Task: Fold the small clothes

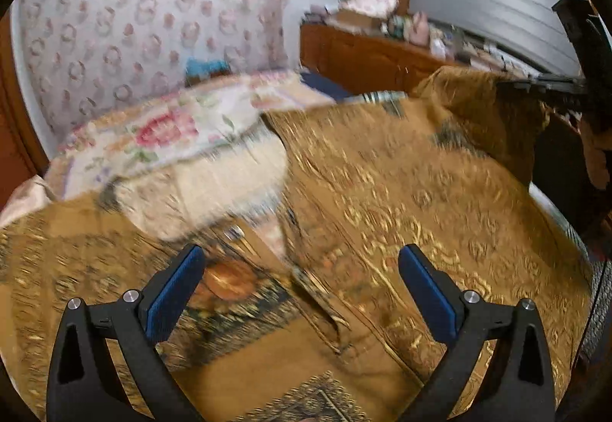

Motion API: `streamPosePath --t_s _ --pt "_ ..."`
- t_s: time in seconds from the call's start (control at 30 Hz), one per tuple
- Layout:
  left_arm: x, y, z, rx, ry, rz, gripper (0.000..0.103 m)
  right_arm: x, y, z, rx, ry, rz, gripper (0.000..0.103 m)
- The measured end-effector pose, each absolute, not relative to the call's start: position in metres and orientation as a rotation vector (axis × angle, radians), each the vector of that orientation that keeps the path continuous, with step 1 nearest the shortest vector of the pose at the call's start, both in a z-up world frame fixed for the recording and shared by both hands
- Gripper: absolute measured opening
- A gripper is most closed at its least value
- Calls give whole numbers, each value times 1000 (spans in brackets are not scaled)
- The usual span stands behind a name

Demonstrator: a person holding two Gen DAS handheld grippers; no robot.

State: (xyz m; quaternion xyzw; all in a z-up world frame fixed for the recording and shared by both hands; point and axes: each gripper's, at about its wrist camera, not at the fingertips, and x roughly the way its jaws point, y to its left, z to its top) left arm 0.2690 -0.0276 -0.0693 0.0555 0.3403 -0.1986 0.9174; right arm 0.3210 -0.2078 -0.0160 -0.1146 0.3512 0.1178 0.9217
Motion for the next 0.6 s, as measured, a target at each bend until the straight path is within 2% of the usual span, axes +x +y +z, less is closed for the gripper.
streamPosePath --t_s 0.13,0.2,0.23,0.27,0.37,0.6 --pt "266 -15 -58 88 644 -405 102 313 -159 -19 -244 723 386 5" --pt "268 -10 -57 76 641 -396 102 311 -143 -27 -260 746 432 16" --pt "268 -7 -56 67 641 -395 102 310 -137 -31 -273 753 434 27" --pt "270 -6 -56 60 642 -397 102 310 -135 -34 -277 759 433 34" --pt "272 1 -56 33 650 -407 102 313 -145 -36 -234 770 433 41" --pt "273 0 -60 35 665 -420 102 336 -174 -46 -192 867 328 42"
